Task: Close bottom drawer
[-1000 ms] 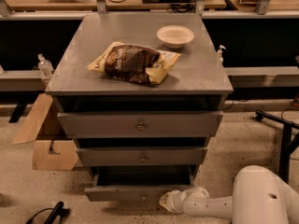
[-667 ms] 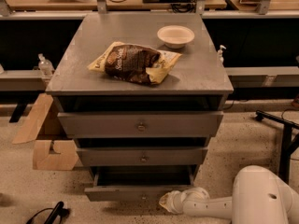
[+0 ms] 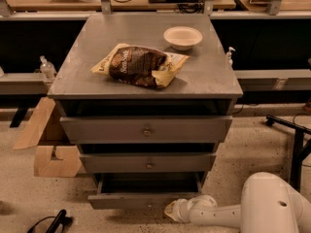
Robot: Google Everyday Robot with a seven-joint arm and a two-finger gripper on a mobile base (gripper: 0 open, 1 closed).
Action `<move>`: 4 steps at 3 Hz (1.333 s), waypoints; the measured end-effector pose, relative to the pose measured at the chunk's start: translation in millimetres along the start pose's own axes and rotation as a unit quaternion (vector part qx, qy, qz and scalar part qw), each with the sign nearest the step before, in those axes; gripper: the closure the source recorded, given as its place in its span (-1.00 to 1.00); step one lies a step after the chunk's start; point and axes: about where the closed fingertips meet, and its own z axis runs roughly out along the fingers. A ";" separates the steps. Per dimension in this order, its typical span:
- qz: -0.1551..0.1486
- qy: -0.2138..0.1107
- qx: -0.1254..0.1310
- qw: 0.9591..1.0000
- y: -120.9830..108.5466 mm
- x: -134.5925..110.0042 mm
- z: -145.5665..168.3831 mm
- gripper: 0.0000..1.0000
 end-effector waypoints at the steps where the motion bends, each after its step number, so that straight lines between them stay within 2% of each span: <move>1: 0.000 0.000 -0.001 1.000 1.6 -0.6 1.3 -0.86; 2: 0.000 -0.001 -0.002 1.000 2.7 -0.7 1.7 -0.54; 4: 0.000 -0.001 -0.003 1.000 4.9 -1.2 2.6 0.39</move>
Offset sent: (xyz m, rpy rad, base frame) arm -0.0006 0.0010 -0.0005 0.0008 0.0011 0.0010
